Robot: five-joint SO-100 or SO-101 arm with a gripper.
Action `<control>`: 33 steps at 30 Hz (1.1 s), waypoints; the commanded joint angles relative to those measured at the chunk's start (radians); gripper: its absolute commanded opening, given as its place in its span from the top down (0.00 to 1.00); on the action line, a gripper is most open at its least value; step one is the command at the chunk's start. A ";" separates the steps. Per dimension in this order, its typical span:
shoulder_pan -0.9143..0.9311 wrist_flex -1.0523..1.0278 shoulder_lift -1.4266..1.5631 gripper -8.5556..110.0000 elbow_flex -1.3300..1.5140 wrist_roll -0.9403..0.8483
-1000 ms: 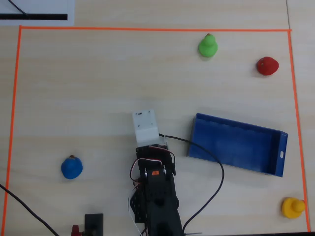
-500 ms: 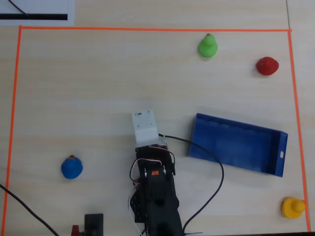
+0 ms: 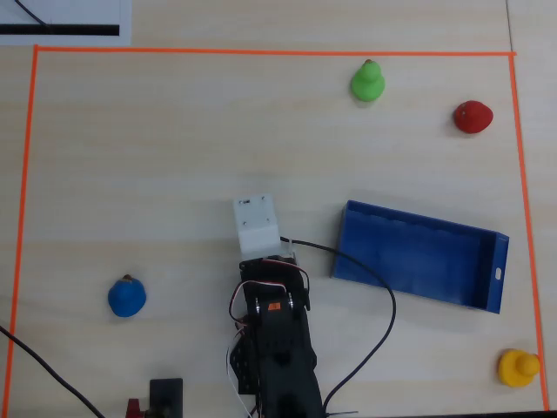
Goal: Grasp blue duck and put it into box.
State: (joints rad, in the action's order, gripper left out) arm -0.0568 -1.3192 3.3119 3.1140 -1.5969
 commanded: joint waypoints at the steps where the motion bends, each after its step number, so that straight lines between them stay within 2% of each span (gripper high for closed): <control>1: 0.018 -0.026 0.000 0.93 -0.003 0.003; 6: -0.063 0.049 -0.058 0.93 -0.037 -0.026; 10: -0.305 0.150 -0.428 0.92 -0.293 0.110; 15: -0.736 -0.100 -0.925 0.79 -0.851 0.414; 20: -0.968 -0.201 -1.296 0.67 -1.279 0.661; 23: -1.063 -0.316 -1.491 0.60 -1.520 0.787; 27: -1.129 -0.348 -1.675 0.57 -1.773 0.881; 33: -1.108 -0.324 -1.855 0.56 -1.887 0.934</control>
State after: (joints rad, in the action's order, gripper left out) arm -1.1888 -1.6598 1.5033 1.3023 -0.6811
